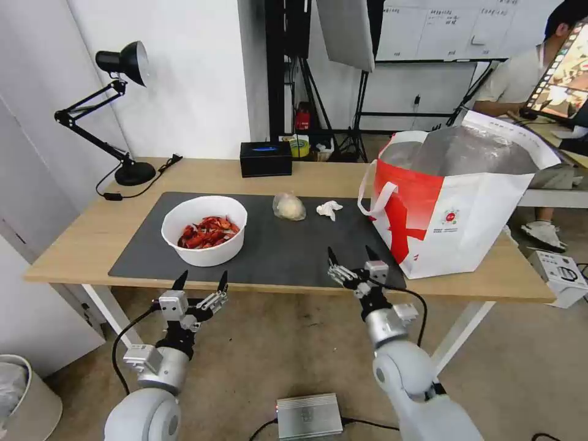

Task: Pick up the trash from the table and place it into the takeout bag.

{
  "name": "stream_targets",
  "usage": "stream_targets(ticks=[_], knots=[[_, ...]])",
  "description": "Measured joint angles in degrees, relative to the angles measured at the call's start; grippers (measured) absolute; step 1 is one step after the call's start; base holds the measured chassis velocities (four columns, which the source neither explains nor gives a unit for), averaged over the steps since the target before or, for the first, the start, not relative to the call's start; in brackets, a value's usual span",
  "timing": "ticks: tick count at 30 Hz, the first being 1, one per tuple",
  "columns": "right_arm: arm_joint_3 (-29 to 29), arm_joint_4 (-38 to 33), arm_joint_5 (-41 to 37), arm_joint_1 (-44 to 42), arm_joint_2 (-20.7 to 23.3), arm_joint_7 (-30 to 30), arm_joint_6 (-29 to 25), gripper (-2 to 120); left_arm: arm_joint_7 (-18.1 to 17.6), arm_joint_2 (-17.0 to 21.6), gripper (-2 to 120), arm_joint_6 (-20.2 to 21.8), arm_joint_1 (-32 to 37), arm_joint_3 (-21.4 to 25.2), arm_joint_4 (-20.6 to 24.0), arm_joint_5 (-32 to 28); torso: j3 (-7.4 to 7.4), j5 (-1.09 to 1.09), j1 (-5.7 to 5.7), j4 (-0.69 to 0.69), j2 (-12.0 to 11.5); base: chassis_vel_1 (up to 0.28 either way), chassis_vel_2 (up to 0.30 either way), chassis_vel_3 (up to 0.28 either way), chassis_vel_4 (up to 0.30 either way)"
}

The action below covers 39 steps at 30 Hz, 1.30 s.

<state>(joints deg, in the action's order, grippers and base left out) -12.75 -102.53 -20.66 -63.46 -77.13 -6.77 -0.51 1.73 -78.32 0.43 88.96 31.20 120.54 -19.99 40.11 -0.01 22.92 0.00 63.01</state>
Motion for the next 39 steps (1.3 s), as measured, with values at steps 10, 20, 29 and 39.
stream_targets(ticks=[10, 20, 29, 39], knots=[[3.1, 10.0, -3.1, 11.4, -0.6, -3.0, 1.7, 100, 0.6, 0.0, 100, -0.4, -0.3, 0.1, -1.2, -0.1, 0.0, 0.0, 0.0, 0.0, 0.0, 0.0, 0.0, 0.0, 0.0], [6.4, 18.6, -5.1, 20.4, -1.5, -6.9, 3.5, 100, 1.0, -0.1, 100, -1.0, -0.6, 0.8, -2.6, -1.1, 0.0, 0.0, 0.01, 0.0, 0.0, 0.0, 0.0, 0.0, 0.0], [11.2, 24.8, -8.8, 27.7, -0.7, -10.9, 4.0, 100, 1.5, -0.5, 100, -2.1, -0.9, 1.1, -4.3, -1.4, 0.0, 0.0, 0.0, 0.0, 0.0, 0.0, 0.0, 0.0, 0.0], [15.3, 30.5, -12.2, 34.0, -1.3, -14.5, 5.9, 100, 1.6, -0.4, 100, -2.1, -1.6, 1.1, -4.4, -1.9, 0.0, 0.0, 0.0, 0.0, 0.0, 0.0, 0.0, 0.0, 0.0]])
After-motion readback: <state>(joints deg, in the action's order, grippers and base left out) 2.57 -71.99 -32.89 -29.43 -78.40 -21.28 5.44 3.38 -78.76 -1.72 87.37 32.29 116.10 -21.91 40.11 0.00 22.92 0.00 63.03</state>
